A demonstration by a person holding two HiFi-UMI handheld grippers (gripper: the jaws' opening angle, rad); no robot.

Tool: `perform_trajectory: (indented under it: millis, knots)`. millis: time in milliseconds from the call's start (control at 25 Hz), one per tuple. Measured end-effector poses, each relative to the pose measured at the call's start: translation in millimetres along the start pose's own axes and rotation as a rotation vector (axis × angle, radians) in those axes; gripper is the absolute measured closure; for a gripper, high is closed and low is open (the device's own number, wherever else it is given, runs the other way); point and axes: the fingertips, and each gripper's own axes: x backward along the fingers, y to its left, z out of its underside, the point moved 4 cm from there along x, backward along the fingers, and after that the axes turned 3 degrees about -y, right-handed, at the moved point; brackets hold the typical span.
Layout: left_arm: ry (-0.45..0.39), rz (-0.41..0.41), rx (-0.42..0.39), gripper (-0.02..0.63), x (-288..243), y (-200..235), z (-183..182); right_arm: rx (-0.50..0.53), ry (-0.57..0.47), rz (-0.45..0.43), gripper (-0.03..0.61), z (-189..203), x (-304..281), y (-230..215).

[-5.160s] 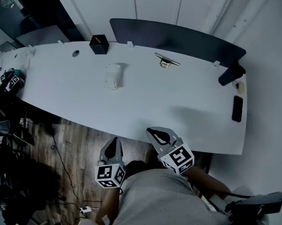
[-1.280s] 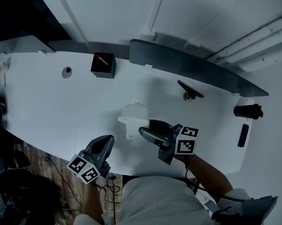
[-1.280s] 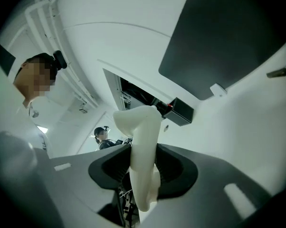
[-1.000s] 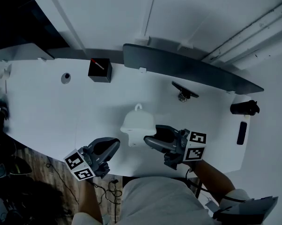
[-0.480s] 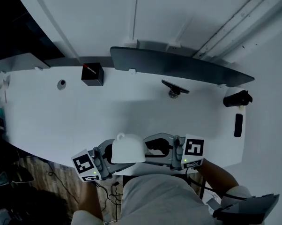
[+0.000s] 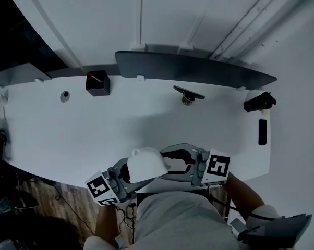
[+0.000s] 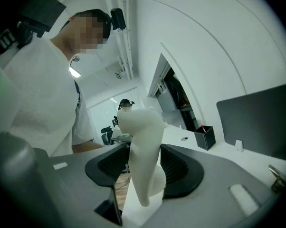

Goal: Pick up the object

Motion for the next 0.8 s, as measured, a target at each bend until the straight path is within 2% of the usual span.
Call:
perform_trajectory:
  millis: [80, 280, 400, 560, 600, 640, 720, 800]
  knots:
    - [-0.002, -0.003, -0.005, 0.448, -2, -3, 2, 0.027, 0.002, 0.015, 0.33, 1, 3, 3]
    - [-0.015, 0.02, -0.014, 0.453, -10, -11, 7, -0.002, -0.017, 0.046, 0.324, 5, 19, 12]
    - [-0.053, 0.022, -0.002, 0.456, -10, -11, 4, 0.029, 0.013, 0.098, 0.327, 11, 32, 12]
    - [-0.056, -0.002, -0.036, 0.457, -11, -10, -1, 0.092, 0.014, 0.25, 0.401, 16, 50, 8]
    - [-0.056, -0.009, -0.048, 0.457, -12, -11, -3, 0.113, 0.007, 0.298, 0.436, 15, 54, 7]
    - [-0.056, -0.018, -0.059, 0.457, -13, -10, -5, 0.137, 0.007, 0.347, 0.499, 15, 58, 5]
    - [-0.057, -0.036, -0.081, 0.459, -13, -9, -9, 0.183, 0.054, 0.426, 0.577, 19, 62, 2]
    - [-0.053, -0.054, -0.101, 0.459, -14, -9, -10, 0.217, 0.139, 0.467, 0.577, 26, 61, 1]
